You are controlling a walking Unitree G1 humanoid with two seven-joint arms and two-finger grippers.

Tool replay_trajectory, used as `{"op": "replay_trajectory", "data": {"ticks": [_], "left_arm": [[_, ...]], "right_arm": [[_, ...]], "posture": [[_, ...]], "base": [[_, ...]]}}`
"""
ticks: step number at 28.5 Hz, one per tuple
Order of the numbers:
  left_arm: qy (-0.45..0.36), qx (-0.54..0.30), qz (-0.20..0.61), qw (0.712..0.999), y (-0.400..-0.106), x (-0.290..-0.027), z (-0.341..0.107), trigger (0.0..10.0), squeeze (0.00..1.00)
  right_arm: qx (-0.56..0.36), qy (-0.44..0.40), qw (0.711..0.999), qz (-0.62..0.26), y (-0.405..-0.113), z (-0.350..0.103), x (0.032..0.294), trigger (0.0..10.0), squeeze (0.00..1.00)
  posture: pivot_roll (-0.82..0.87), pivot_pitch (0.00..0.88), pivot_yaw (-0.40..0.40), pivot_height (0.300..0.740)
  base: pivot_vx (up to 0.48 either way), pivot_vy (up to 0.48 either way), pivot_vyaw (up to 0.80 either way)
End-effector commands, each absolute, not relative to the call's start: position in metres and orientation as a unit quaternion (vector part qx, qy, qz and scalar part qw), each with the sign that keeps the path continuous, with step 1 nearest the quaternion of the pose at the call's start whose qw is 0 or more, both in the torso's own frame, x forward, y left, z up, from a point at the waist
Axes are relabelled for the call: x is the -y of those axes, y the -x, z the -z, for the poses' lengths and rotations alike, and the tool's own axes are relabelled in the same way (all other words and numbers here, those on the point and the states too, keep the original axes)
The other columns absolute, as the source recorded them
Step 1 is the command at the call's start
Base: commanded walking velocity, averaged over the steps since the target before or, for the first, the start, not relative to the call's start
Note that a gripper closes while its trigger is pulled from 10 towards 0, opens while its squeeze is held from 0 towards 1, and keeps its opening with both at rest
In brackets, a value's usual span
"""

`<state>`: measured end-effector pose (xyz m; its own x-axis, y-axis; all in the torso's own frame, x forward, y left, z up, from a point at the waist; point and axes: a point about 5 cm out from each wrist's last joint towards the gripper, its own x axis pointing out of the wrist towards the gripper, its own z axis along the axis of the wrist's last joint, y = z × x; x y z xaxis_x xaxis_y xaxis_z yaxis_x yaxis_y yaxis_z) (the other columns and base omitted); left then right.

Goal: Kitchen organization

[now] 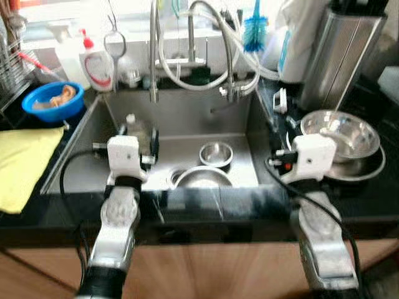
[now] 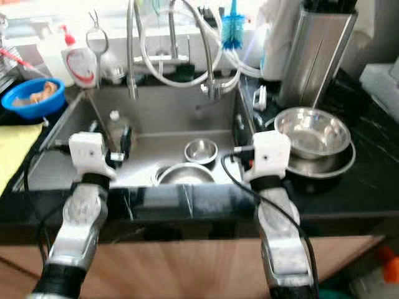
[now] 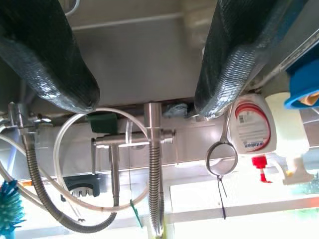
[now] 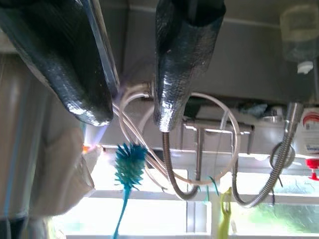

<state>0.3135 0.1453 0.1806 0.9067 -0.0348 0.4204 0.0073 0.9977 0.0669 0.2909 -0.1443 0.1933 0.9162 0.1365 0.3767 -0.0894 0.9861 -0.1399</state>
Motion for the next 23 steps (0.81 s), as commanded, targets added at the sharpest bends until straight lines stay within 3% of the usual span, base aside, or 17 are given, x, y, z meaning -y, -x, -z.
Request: {"op": "replay_trajectory", "data": {"ticks": [1,8,12,13,14,17,23], "left_arm": [[-0.037,0.203,-0.001,0.978,-0.312,-0.152,-0.173,10.0,0.0],[-0.038,0.202,-0.004,0.979,-0.313,-0.154,-0.173,10.0,0.0],[-0.039,0.199,-0.004,0.979,-0.315,-0.155,-0.173,10.0,0.0],[-0.038,0.196,-0.003,0.98,-0.316,-0.154,-0.172,10.0,0.0],[-0.038,0.194,0.002,0.98,-0.317,-0.152,-0.171,10.0,0.0],[-0.035,0.19,0.009,0.981,-0.317,-0.149,-0.169,10.0,0.0],[-0.033,0.187,0.016,0.982,-0.318,-0.146,-0.168,10.0,0.0]], "right_arm": [[0.202,0.062,0.975,-0.063,-0.29,-0.199,0.141,10.0,0.0],[0.206,0.075,0.975,-0.045,-0.292,-0.208,0.148,10.0,0.0],[0.156,0.076,0.984,0.034,-0.304,-0.216,0.178,10.0,0.0],[0.144,0.073,0.986,0.035,-0.305,-0.215,0.182,10.0,0.11],[0.137,0.11,0.984,0.038,-0.304,-0.218,0.187,10.0,1.0],[0.089,0.14,0.984,0.071,-0.305,-0.22,0.203,10.0,1.0],[0.048,0.127,0.988,0.07,-0.305,-0.228,0.209,10.0,1.0]], "posture": [[-0.12,0.0,0.069,0.74],[-0.13,0.0,0.076,0.74],[-0.14,0.0,0.081,0.74],[-0.15,0.0,0.082,0.74],[-0.15,0.0,0.081,0.74],[-0.17,0.0,0.085,0.74],[-0.18,0.0,0.087,0.74]], "base": [[0.0,0.0,0.0],[0.0,0.0,0.0],[0.0,0.0,0.0],[0.0,0.0,0.0],[0.0,0.0,0.0],[0.0,0.0,0.0],[0.0,0.0,0.0]]}}
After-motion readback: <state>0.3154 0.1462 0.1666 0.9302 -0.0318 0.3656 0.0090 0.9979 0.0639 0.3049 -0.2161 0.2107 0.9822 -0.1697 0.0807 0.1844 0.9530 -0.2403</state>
